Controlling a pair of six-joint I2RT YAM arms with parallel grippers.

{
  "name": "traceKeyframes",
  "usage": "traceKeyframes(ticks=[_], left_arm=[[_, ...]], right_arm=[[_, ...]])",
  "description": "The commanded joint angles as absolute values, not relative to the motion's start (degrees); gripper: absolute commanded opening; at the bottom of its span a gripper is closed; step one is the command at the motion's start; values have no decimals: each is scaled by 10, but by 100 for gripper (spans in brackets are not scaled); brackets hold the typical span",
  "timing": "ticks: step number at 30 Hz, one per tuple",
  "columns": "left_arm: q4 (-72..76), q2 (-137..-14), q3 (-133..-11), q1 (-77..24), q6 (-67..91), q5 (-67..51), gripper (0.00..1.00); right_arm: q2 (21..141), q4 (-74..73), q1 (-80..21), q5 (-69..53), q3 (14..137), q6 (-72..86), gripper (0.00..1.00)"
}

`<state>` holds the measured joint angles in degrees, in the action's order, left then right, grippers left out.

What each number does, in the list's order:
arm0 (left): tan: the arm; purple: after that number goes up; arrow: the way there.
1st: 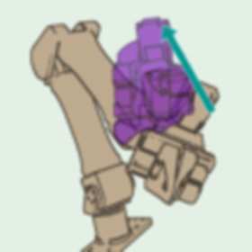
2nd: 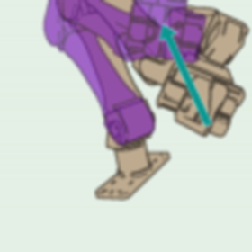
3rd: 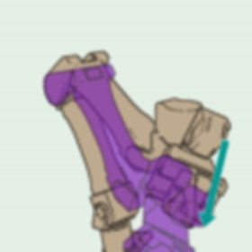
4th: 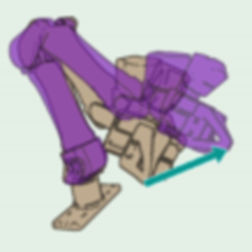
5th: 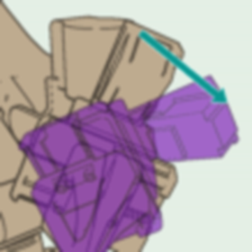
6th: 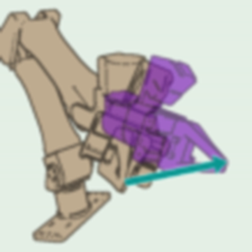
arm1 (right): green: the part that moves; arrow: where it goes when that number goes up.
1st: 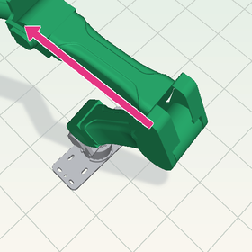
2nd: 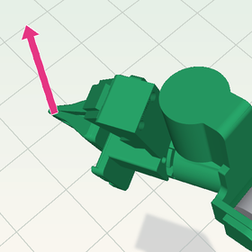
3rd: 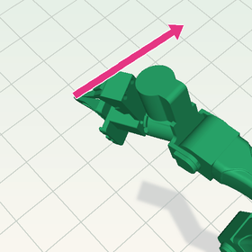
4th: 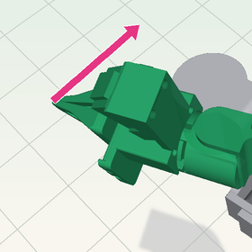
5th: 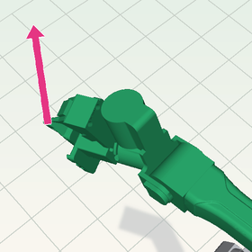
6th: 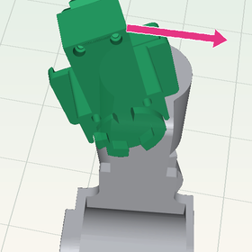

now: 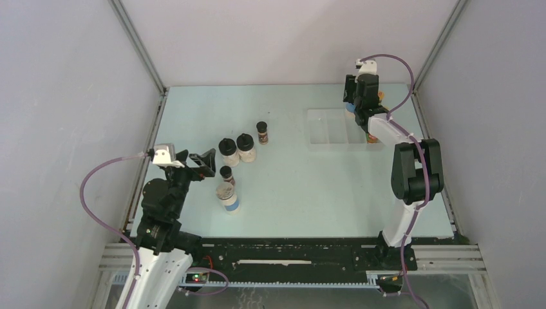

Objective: Organize the condiment bottles
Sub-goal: Place the bottle in the storage box.

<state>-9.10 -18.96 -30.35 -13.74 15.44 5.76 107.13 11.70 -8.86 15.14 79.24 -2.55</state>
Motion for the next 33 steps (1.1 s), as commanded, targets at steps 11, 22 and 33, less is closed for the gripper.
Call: traceKeyframes(ticks=[11, 22, 33], left_arm=[[-76, -193, -299, -139, 146, 48, 100], [-76, -188, -298, -139, 146, 46, 100], [-76, -182, -298, -139, 149, 43, 100]], right_arm=[[1082, 156, -91, 149, 801, -3, 0], [1074, 151, -95, 159, 792, -3, 0], [1051, 148, -99, 161, 763, -3, 0]])
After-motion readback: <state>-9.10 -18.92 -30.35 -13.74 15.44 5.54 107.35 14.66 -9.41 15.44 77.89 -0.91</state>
